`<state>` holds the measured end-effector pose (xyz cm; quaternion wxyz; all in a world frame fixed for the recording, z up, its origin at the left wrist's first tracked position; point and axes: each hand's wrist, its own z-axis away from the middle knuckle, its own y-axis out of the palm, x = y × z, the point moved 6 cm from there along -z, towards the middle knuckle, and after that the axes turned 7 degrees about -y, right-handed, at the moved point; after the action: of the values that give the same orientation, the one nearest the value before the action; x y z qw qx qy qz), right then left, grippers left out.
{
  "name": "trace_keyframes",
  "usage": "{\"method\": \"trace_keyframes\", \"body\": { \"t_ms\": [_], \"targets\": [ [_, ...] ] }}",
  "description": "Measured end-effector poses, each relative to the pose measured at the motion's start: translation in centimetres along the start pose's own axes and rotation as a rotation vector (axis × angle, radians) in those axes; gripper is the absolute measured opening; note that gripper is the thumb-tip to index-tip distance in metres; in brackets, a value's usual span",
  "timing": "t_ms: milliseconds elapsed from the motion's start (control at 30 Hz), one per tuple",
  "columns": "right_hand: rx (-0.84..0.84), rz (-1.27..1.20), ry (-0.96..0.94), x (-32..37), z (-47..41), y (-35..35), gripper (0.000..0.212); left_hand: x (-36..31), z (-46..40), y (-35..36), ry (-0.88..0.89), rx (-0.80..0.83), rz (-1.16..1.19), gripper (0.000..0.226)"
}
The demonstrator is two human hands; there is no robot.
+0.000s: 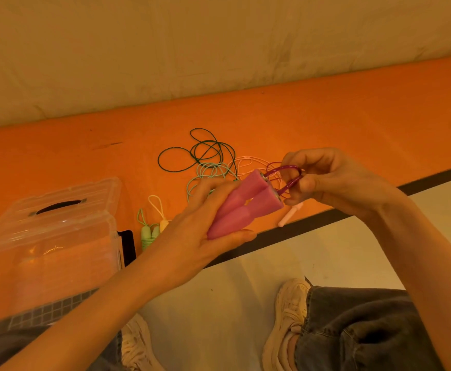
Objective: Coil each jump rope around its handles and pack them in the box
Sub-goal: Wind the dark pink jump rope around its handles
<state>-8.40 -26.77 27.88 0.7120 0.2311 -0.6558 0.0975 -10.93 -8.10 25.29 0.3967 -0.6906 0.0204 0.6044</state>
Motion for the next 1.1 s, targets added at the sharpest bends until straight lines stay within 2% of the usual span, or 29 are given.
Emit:
{"method": "trace_keyframes", "body": {
  "t_ms": [167,300,367,467,633,733,933,1100],
  "targets": [
    [0.010,-0.172,-0.028,-0.6,-0.7,0.7,0.034,-0.2,0.0,1.6,-0.047,0.133,0.227,0.061],
    [-0.022,-0.193,-0.001,-1.0,-1.0,0.9,0.026,0.0,0.0,1.8,-0.083,0.172,0.352,0.057],
    [-0.111,-0.169,0.046,-1.2,-1.0,0.5,0.022,0.2,-0.1,1.2,-0.095,0.077,0.250,0.053],
    [-0.211,-0.070,0.123,-1.6,-1.1,0.4,0.020,1.0,-0.2,-0.5,-0.130,-0.132,-0.093,0.057],
    [-0.266,-0.041,0.219,-2.2,-0.9,1.2,0.035,1.1,-0.3,-1.8,-0.179,-0.237,-0.368,0.065],
    [-0.314,-0.135,0.229,-2.5,-0.9,1.4,0.037,0.8,-0.3,-2.0,-0.173,-0.265,-0.419,0.066],
    [-0.325,-0.237,0.263,-2.6,-1.0,1.5,0.015,1.1,-0.3,-1.3,-0.167,-0.190,-0.339,0.058],
    [-0.337,-0.214,0.207,-2.6,-1.4,1.7,0.023,1.0,-0.5,-1.5,-0.164,-0.259,-0.409,0.064]
  ]
}}
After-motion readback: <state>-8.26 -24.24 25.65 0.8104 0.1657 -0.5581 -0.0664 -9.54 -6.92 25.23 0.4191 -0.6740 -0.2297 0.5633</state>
